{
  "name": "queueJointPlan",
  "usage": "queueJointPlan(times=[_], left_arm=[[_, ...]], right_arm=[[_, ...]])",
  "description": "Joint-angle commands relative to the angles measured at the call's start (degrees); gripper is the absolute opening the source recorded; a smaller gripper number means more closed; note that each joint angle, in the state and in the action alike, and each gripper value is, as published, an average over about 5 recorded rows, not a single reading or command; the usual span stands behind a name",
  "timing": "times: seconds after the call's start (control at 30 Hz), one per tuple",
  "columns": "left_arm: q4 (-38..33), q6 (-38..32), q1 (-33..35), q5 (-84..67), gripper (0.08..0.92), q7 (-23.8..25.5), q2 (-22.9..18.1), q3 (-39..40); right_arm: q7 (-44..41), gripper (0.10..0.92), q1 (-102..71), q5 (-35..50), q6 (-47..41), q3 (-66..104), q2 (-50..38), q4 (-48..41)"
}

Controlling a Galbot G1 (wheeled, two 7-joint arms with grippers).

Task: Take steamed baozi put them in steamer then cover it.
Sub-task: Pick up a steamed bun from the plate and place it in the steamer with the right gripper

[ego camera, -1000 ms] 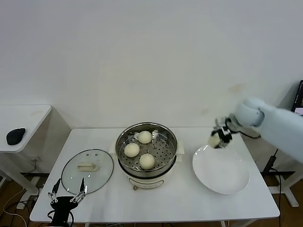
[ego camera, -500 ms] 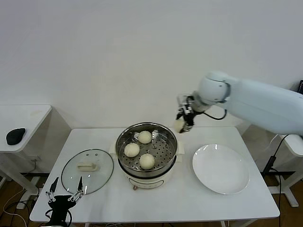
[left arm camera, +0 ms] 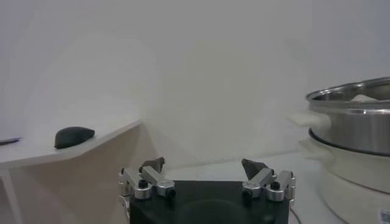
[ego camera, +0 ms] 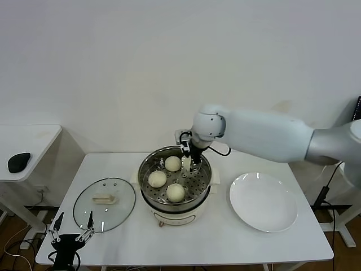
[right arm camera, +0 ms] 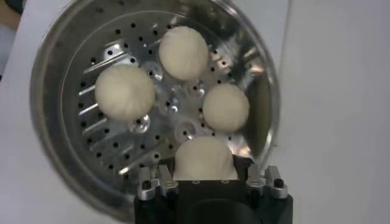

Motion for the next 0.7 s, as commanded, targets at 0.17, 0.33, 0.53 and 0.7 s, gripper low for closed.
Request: queueJointPlan(times=[0.17,0.33,0.53,0.7], left_arm=[[-0.2,-0.2,0.0,-0.1,0.823,0.0,-0.1,-0.2],[-0.2,-0.3,0.0,0.0,0.823,0.0,-0.3,-0.2],[-0.3,-0.3,0.2,0.1,0.823,0.0,-0.5,-0.2],[-0.5,-0.3,0.2,0.1,0.823,0.1,-0.6,-0.3]], right_arm=[[2.7,0.611,-4.2,1.0,-3.1,-0.9,3.7,-2.4],[3.5,0.611,-4.7,1.2,-2.9,-0.3,3.5,-2.1],[3.8,0.619,-3.9,1.4,-3.0,0.9,1.9,-0.3],[3.3,0.733,-1.2,2.6,-3.6,3.6,-2.4,4.0]])
